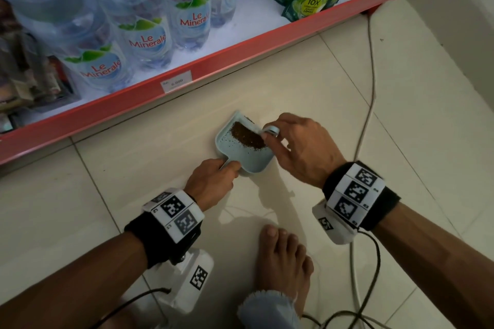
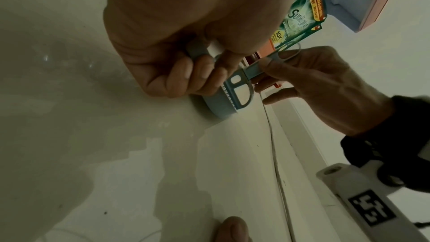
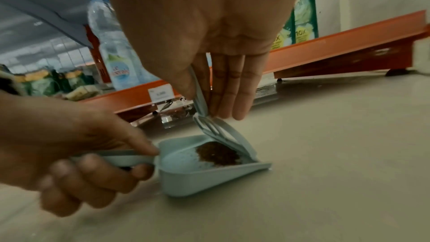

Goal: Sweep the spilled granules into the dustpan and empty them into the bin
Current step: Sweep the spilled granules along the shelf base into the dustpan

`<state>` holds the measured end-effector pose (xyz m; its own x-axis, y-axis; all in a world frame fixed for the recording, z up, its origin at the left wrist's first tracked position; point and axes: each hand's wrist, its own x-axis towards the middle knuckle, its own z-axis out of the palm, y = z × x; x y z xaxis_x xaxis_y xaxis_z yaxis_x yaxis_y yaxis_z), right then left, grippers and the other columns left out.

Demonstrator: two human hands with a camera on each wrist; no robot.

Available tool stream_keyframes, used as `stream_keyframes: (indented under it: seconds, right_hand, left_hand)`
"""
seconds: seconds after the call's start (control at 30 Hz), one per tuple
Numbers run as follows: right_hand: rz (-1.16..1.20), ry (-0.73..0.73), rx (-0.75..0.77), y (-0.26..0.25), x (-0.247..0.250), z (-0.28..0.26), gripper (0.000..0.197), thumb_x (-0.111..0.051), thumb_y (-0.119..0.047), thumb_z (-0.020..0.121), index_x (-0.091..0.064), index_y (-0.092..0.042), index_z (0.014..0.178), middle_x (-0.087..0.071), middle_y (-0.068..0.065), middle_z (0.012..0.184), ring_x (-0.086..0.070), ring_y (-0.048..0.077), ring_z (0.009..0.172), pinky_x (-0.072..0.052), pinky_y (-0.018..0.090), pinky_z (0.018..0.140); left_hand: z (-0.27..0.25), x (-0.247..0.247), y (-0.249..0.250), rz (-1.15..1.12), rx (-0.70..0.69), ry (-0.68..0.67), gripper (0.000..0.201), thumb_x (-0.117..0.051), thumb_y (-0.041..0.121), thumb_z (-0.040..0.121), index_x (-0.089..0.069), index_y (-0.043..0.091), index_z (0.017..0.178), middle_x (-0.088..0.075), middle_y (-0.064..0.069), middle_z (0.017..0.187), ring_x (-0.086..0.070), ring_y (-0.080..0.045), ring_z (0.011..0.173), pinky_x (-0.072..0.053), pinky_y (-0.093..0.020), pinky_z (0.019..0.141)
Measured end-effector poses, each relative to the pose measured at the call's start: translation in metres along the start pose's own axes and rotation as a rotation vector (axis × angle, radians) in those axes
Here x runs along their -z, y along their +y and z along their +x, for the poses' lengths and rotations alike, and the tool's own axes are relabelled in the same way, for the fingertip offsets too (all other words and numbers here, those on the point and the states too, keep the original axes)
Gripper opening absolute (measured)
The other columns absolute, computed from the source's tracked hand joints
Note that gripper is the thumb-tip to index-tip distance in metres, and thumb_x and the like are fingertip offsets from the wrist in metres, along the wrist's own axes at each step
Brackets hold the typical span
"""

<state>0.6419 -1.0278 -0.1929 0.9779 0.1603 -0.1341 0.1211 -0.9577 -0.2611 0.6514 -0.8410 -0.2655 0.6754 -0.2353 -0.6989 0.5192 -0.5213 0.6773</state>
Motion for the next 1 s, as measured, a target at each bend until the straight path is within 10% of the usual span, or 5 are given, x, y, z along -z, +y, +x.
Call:
stream_keyframes:
  seconds: [0.47, 0.77, 1.0]
  right_hand:
    - [-0.231, 0.182, -0.215, 0.049, 0.015, 0.052, 0.035, -0.041, -0.036, 0.101, -0.07, -0.017, 0.103, -0.063, 0.003, 0.093, -0.062, 0.03, 0.075, -0.052, 0.037, 0.063]
    - [-0.148, -0.082, 0.201, 0.009, -0.005, 0.015, 0.03, -0.044, -0.03, 0.101, -0.066, -0.019, 0.119, -0.063, 0.0, 0.107, -0.065, 0.026, 0.083, -0.055, 0.039, 0.063]
    - [-0.207, 0.253, -0.072, 0.044, 0.015, 0.022, 0.028, -0.045, -0.03, 0.1, -0.071, -0.023, 0.109, -0.066, 0.001, 0.093, -0.063, 0.027, 0.073, -0.039, 0.026, 0.058]
  left_hand:
    - [-0.008, 0.019, -0.031, -0.026, -0.087, 0.075, 0.034, -0.055, 0.044, 0.088, -0.061, 0.02, 0.063, -0.048, 0.013, 0.039, -0.042, -0.012, 0.047, -0.032, -0.028, 0.052]
    - [-0.014, 0.037, -0.057, -0.093, -0.102, 0.121, 0.038, -0.053, 0.056, 0.076, -0.063, 0.021, 0.065, -0.047, 0.013, 0.044, -0.041, -0.006, 0.043, -0.032, -0.027, 0.048]
    - [-0.021, 0.04, -0.062, -0.089, -0.134, 0.132, 0.038, -0.054, 0.056, 0.077, -0.063, 0.021, 0.065, -0.047, 0.012, 0.046, -0.042, -0.006, 0.044, -0.033, -0.027, 0.05]
